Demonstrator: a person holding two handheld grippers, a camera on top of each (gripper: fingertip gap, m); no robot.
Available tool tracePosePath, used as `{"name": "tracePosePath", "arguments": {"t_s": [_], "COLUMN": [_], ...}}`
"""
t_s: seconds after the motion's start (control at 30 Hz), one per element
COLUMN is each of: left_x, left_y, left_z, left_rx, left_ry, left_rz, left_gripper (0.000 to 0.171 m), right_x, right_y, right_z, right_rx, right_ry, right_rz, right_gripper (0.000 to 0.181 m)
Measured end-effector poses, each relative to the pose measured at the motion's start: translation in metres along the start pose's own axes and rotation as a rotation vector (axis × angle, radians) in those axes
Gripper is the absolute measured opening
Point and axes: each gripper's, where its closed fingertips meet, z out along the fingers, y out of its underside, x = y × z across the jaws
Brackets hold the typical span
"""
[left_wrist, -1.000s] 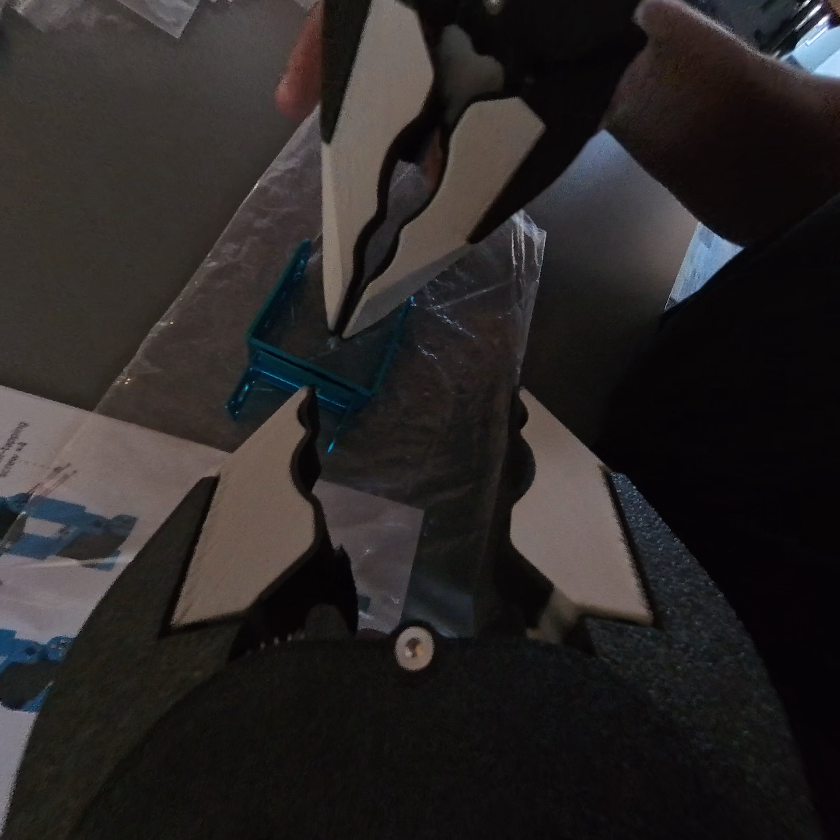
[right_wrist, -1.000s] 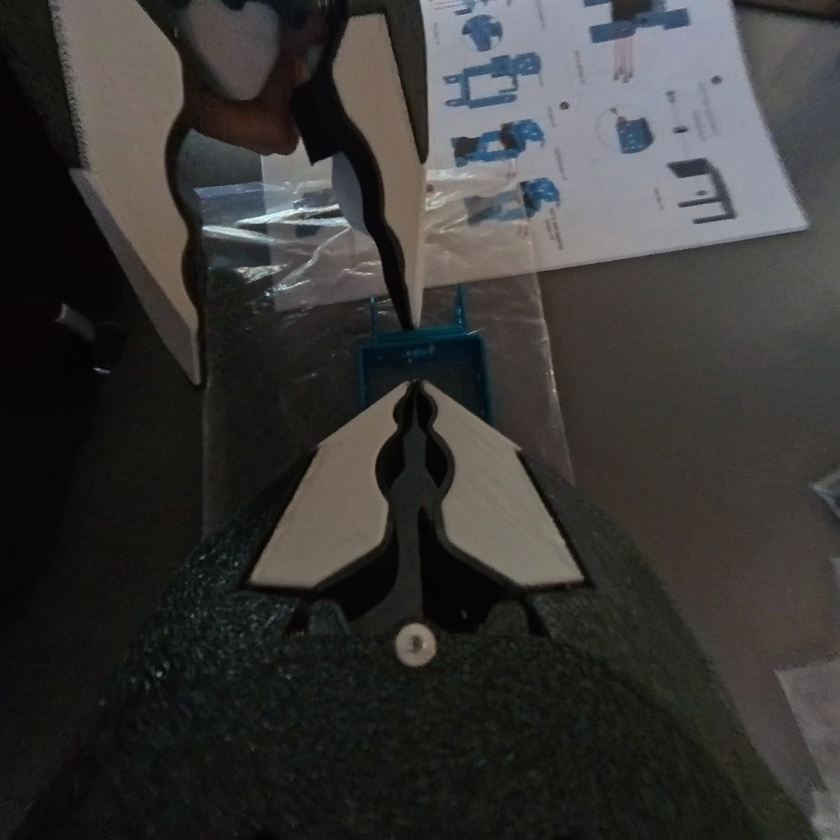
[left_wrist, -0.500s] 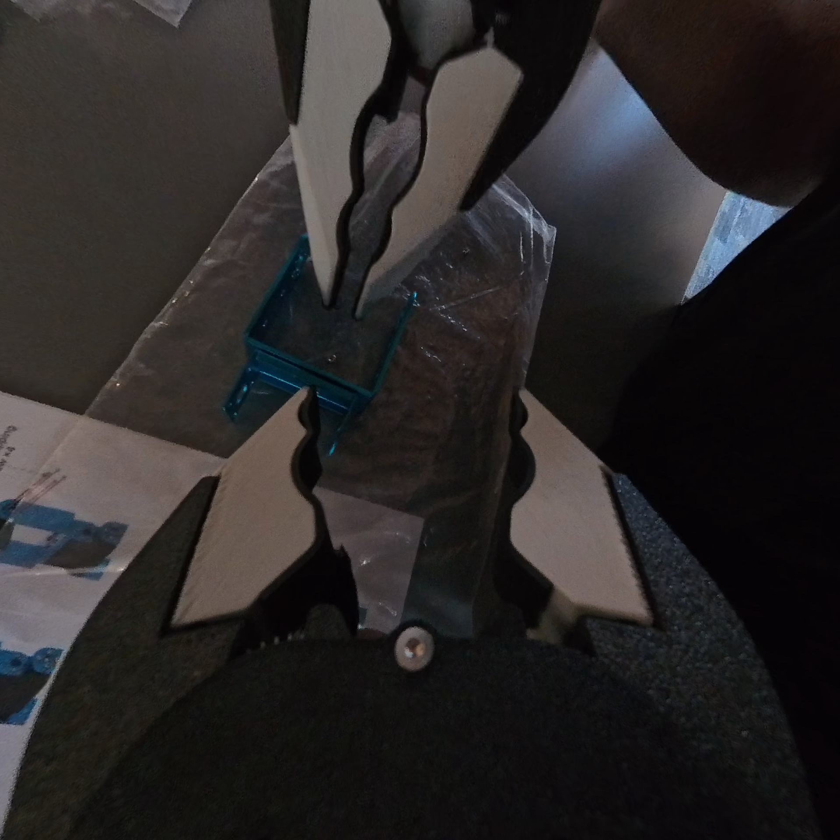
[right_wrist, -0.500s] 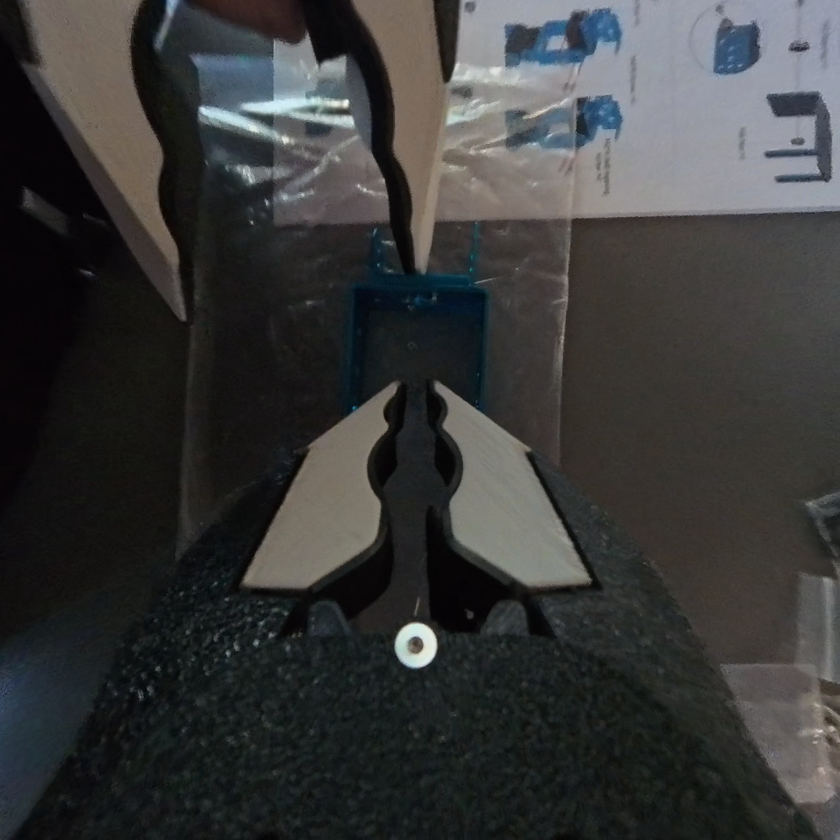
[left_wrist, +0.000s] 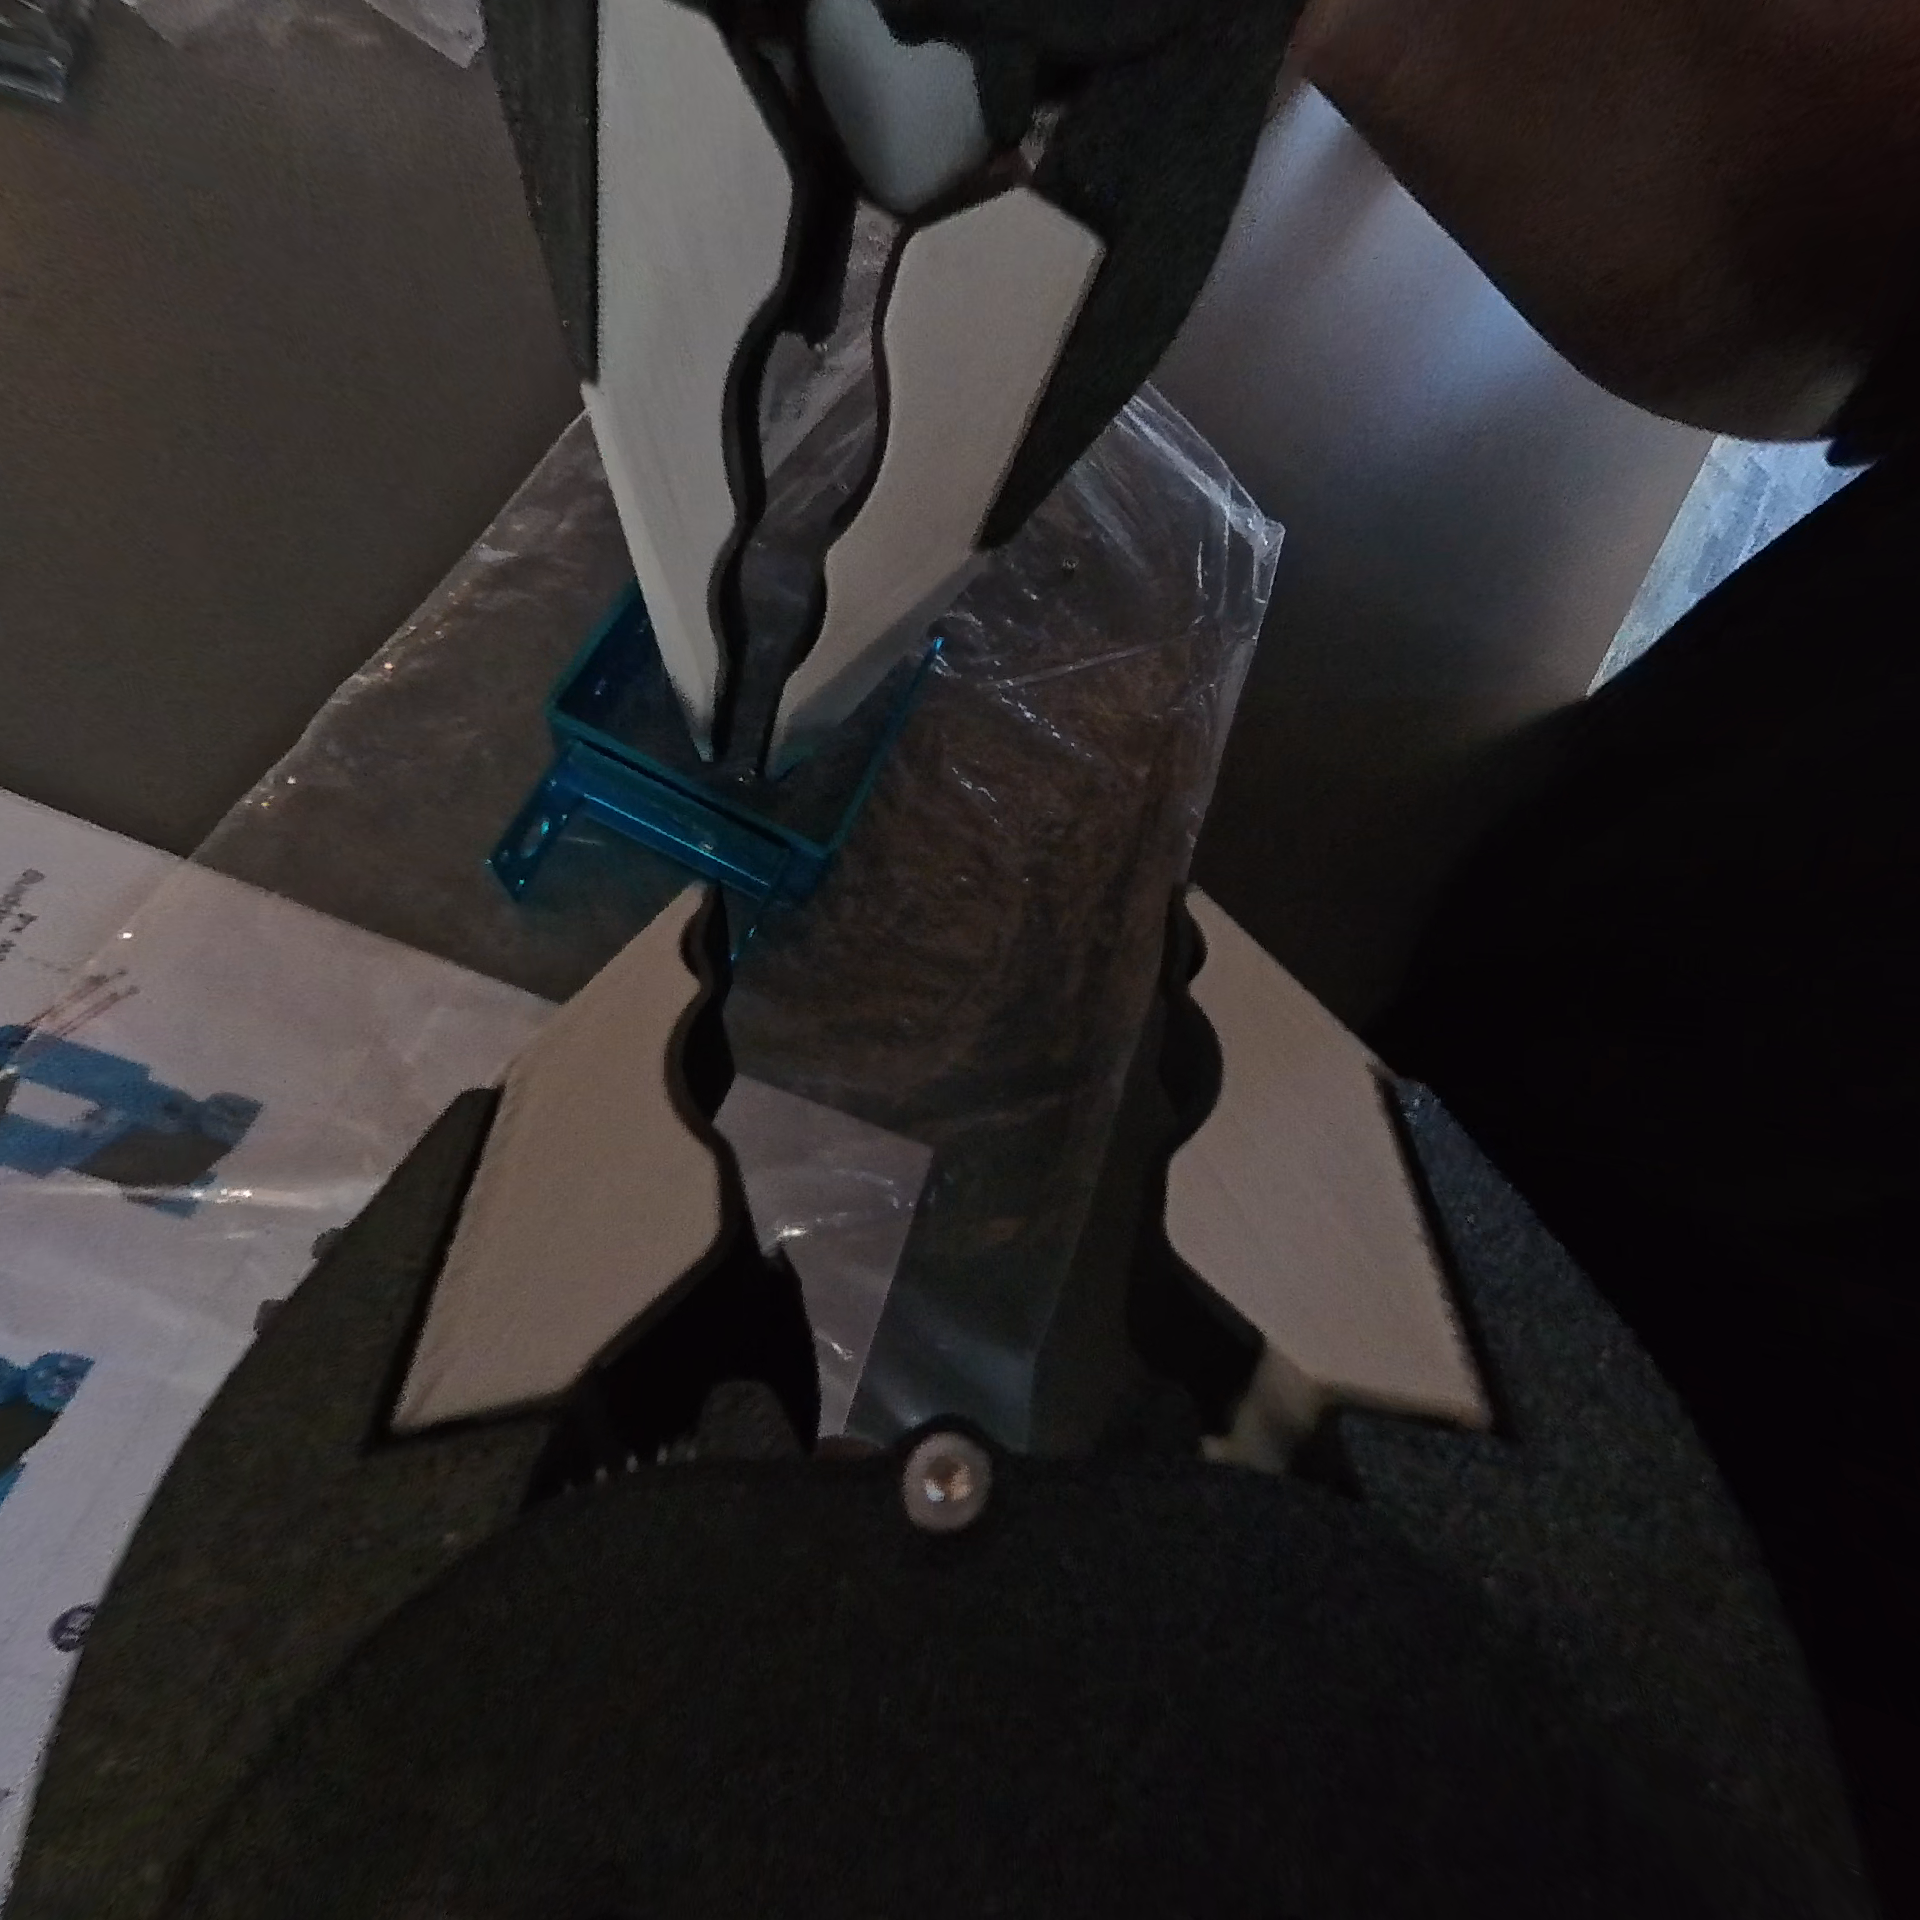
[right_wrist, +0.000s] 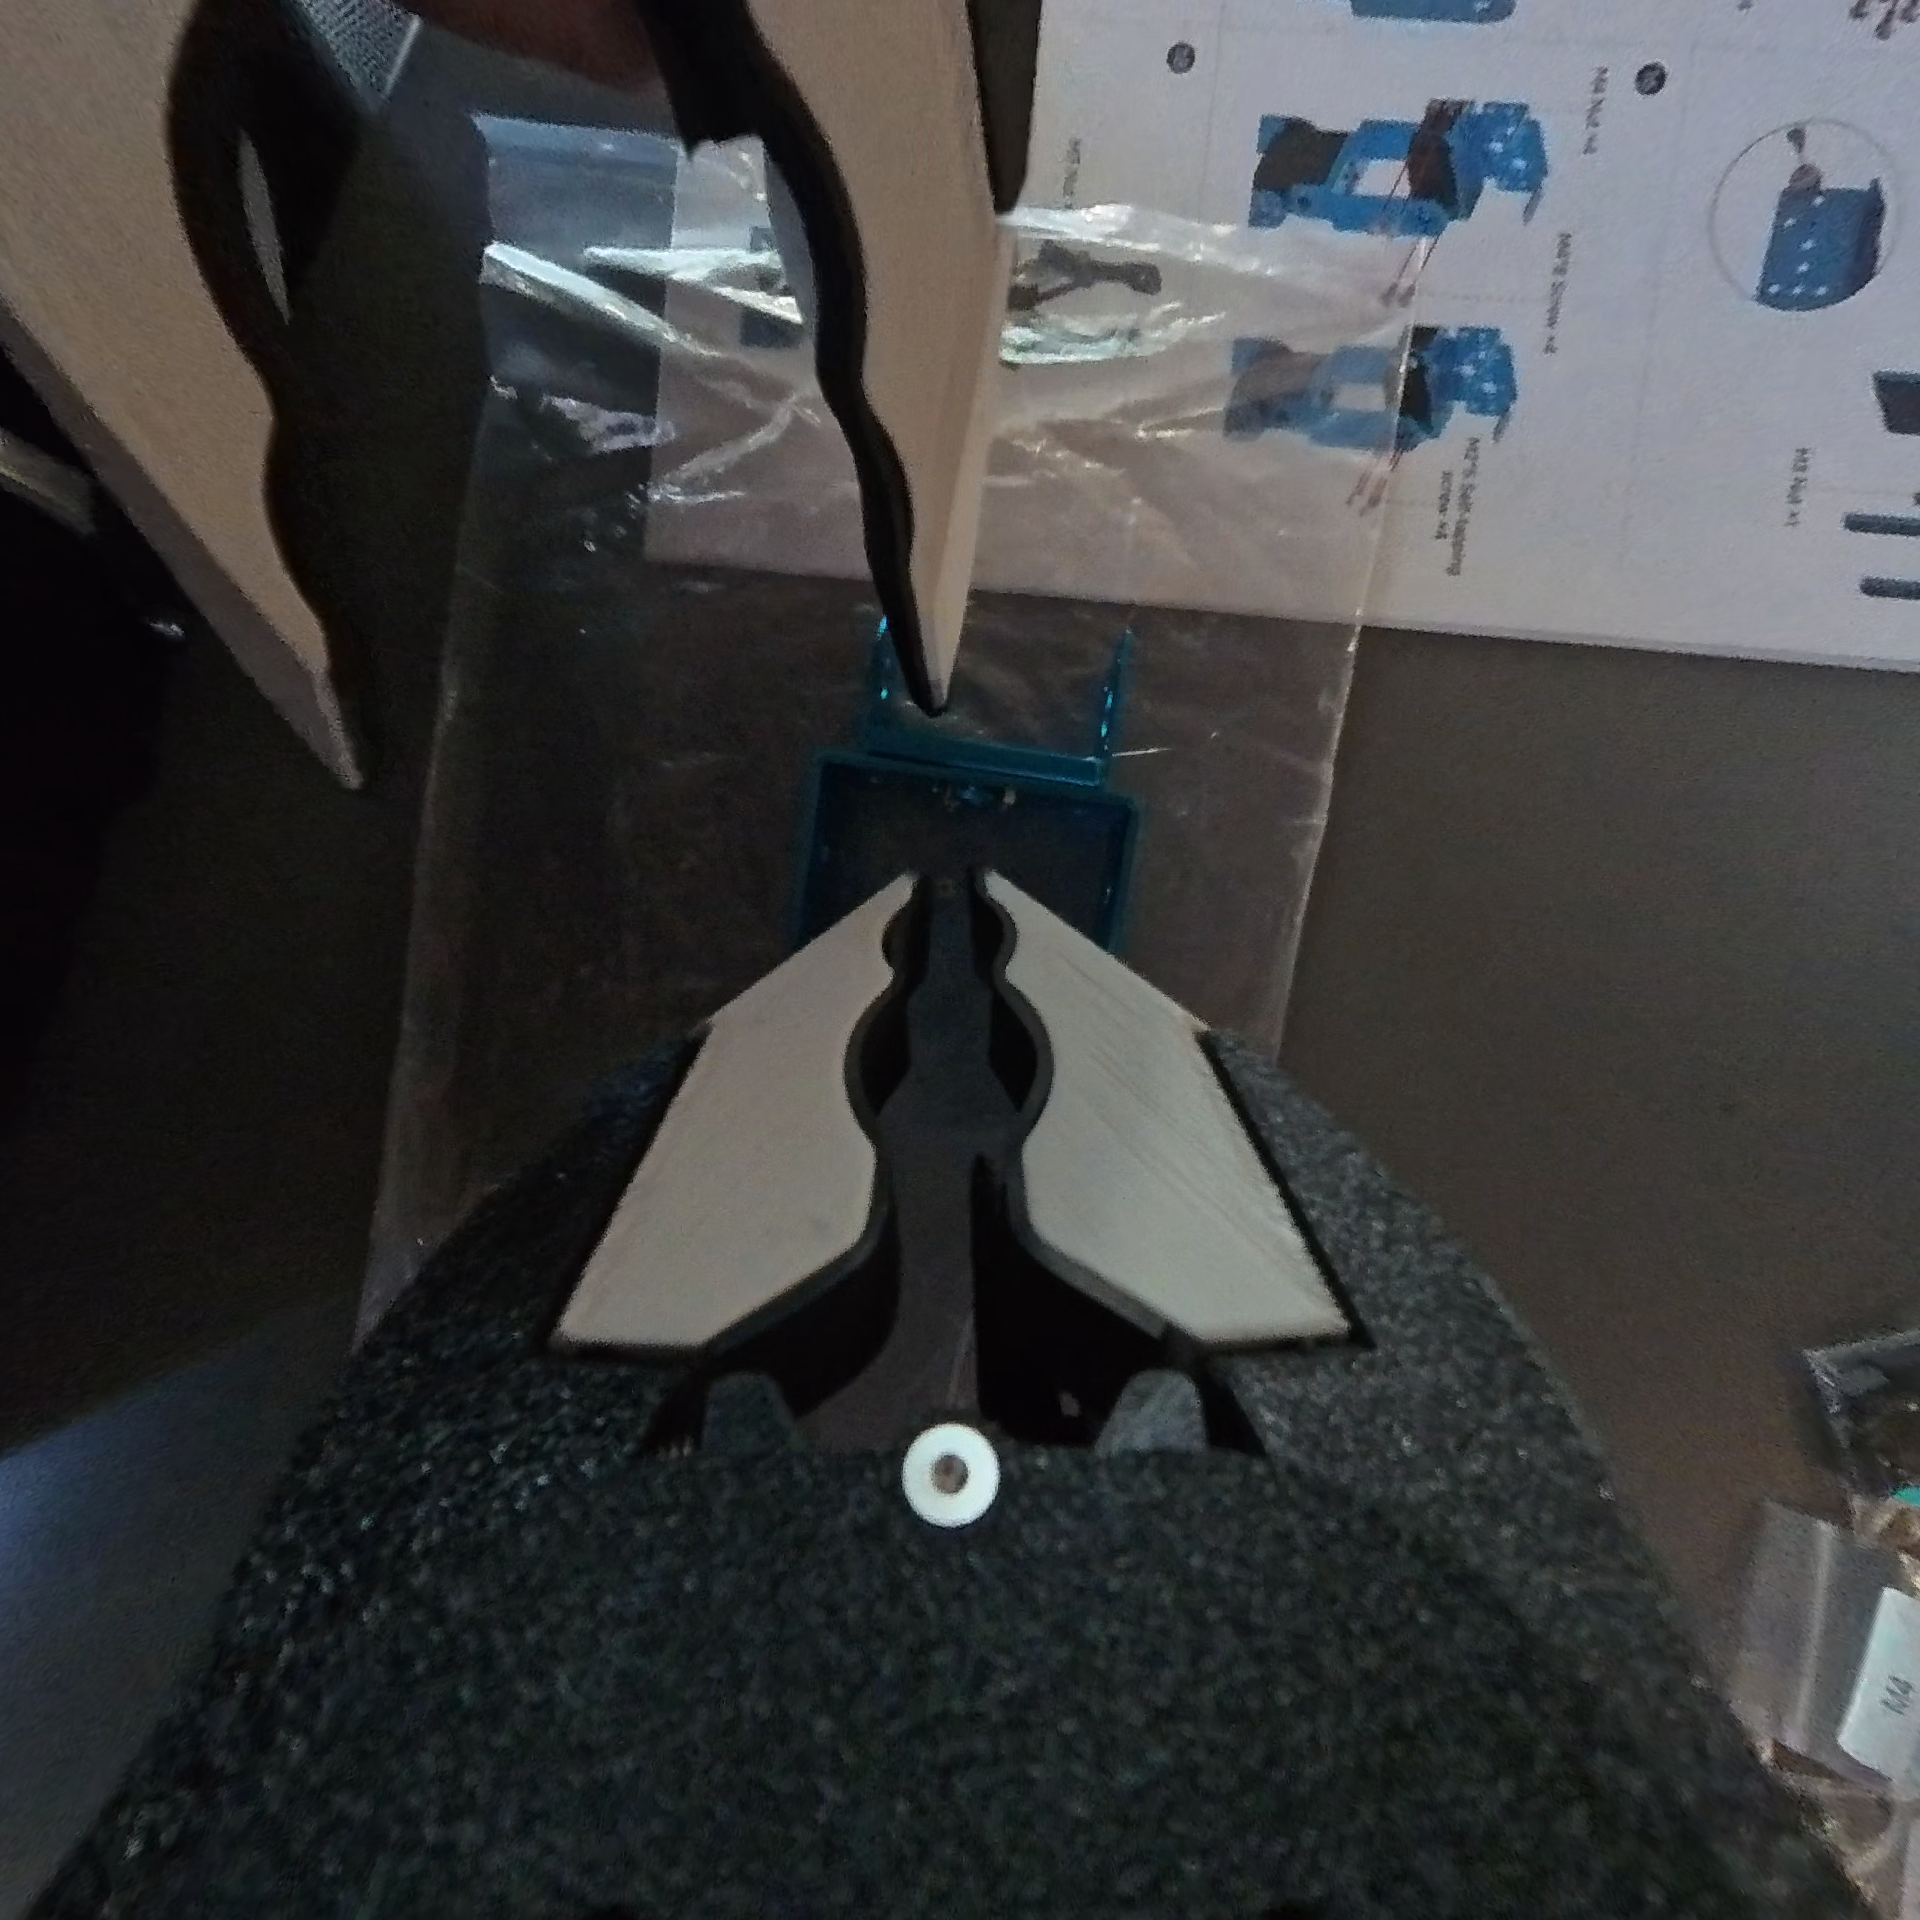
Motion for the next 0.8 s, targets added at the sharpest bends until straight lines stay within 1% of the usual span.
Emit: {"name": "tracePosePath", "arguments": {"t_s": [0.2, 0.3, 0.4, 0.53, 0.67, 0.8], "left_x": [0.000, -0.001, -0.001, -0.004, -0.006, -0.005], "left_y": [-0.002, -0.004, -0.005, -0.006, -0.007, -0.008], "left_z": [0.001, 0.002, 0.004, 0.004, 0.007, 0.011], "left_rx": [0.013, 0.017, 0.018, 0.022, 0.021, 0.011], "left_ry": [-0.014, -0.017, -0.023, -0.030, -0.020, -0.016], "left_rz": [0.002, 0.000, 0.000, -0.014, -0.026, -0.019], "left_gripper": [0.083, 0.083, 0.084, 0.084, 0.084, 0.084], "right_x": [-0.002, -0.002, -0.001, -0.002, 0.001, 0.001], "right_y": [0.001, 0.001, -0.002, -0.013, -0.014, -0.021], "right_z": [0.004, 0.004, 0.000, -0.012, -0.014, -0.013], "right_rx": [-0.015, -0.013, 0.056, 0.240, 0.279, 0.315], "right_ry": [0.005, 0.000, 0.013, 0.000, 0.074, 0.082], "right_rz": [-0.018, 0.008, 0.033, 0.089, 0.039, 0.028], "right_gripper": [0.007, 0.003, 0.003, 0.003, 0.003, 0.003]}}
